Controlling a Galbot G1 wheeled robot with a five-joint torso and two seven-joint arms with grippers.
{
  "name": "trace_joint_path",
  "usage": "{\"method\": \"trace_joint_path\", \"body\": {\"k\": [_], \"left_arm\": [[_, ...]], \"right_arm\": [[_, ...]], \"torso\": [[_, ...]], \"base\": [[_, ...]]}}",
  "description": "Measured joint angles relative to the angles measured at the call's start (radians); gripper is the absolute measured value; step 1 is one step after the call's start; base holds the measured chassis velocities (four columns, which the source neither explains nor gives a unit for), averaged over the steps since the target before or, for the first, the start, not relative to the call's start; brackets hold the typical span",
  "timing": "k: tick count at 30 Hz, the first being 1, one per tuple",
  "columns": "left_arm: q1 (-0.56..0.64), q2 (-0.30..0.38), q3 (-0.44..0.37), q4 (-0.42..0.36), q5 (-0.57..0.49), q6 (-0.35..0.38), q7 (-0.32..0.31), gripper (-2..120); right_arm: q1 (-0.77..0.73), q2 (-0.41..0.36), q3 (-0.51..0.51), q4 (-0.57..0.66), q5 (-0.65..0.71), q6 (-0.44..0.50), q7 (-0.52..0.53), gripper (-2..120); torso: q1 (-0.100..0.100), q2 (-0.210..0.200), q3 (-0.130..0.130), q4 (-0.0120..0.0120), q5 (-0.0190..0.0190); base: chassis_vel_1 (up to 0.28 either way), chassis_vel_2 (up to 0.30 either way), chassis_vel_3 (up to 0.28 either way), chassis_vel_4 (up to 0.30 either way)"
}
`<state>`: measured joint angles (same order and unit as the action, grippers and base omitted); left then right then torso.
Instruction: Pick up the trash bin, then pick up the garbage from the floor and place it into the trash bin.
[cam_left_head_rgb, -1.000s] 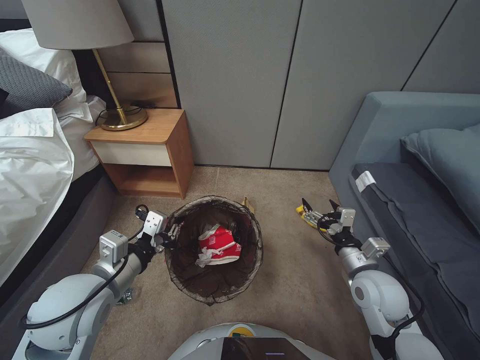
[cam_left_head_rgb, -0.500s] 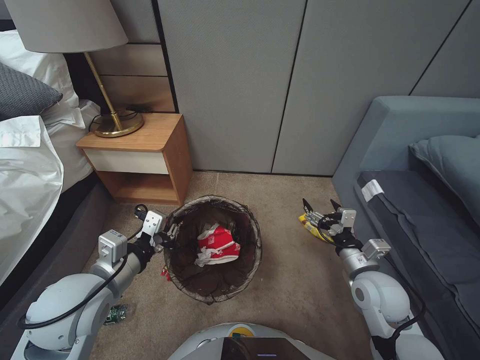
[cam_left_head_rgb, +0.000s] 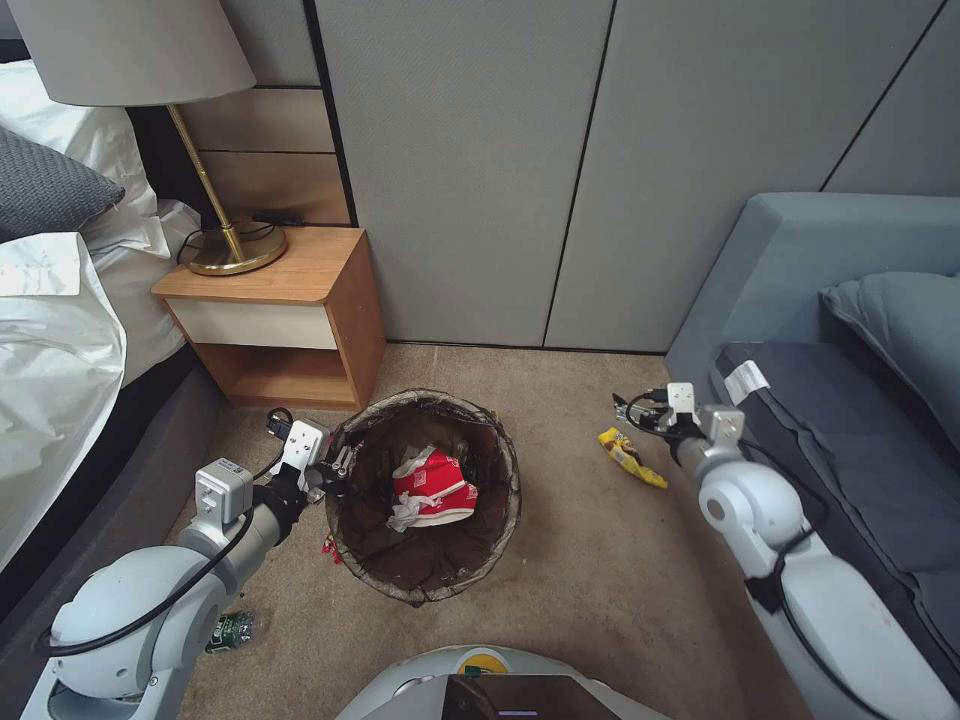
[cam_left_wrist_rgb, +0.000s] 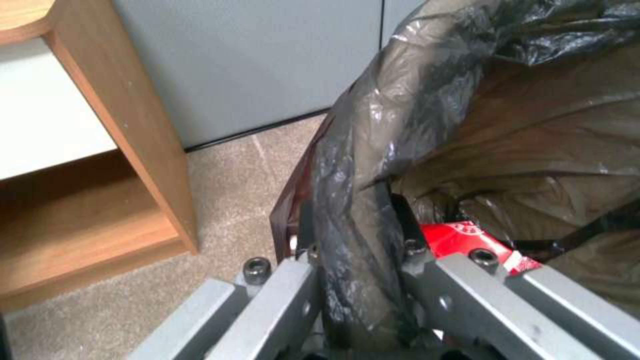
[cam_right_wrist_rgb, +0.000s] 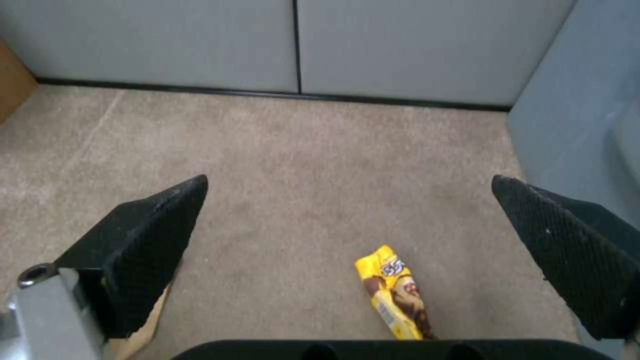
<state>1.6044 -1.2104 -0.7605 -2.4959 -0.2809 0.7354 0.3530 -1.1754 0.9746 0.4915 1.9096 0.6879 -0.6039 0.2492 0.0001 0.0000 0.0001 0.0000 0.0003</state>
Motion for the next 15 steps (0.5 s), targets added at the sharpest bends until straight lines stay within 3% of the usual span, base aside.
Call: {"method": "trace_joint_path", "body": {"k": [7, 15], "left_arm": [[0.004, -0.005, -0.002, 0.000, 0.003, 0.000, -0.005, 0], [0.005, -0.002, -0.007, 0.002, 0.002, 0.000, -0.008, 0]], "right_arm": [[0.138, -0.024, -0.116, -0.107, 0.102, -0.118, 0.054, 100], [0.220, -0.019, -0.209, -0.253, 0.114, -0.140, 0.053, 100]], "torso": [[0.000, 0.000, 0.000, 0.0000, -0.0004], [0.000, 0.000, 0.000, 0.0002, -0.0002]], "base": [[0.000, 0.000, 0.000, 0.000], [0.000, 0.000, 0.000, 0.000]]}}
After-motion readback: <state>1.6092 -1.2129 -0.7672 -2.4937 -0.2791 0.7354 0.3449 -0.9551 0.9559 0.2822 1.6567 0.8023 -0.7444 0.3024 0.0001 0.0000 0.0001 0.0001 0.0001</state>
